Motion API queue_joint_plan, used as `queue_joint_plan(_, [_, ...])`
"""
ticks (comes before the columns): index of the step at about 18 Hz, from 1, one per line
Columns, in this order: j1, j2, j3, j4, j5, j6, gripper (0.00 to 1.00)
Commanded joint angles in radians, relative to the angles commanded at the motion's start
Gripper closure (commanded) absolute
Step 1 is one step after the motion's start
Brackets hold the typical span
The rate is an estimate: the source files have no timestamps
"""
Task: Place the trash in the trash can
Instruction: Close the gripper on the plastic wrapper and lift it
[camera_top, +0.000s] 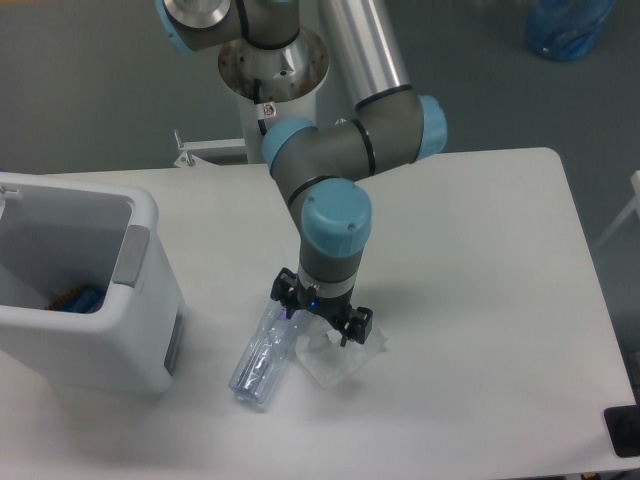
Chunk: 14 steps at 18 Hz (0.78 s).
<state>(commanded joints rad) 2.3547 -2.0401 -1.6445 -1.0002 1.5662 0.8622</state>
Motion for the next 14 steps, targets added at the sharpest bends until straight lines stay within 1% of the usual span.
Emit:
queue_joint_plan(2, [-0.005,-0.018,0.005,0.005,0.003,-0.017,0.52])
queue_joint_plan(3, [-0.005,-0.018,0.005,0.006,0.003,-0.022,0.74])
queue_joint_plan(4, [-0.005,-0.019,0.005,0.006,0.003,-0.025,0.92])
queue_joint_plan(5, [-0.005,-0.017,0.003,0.006,0.002,-0.025,1.0])
queue_joint_plan(9, [-0.003,-0.014,0.02,0.0,-0.009,-0.02,1.0])
queue_joint_plan(11, [0.0,-0.014,0.055,-0.012,-0.009,-0.022,1.0])
queue_joint_plan(14, [0.011,-0.011,0.078,-0.028,-0.057,-0.023,1.0])
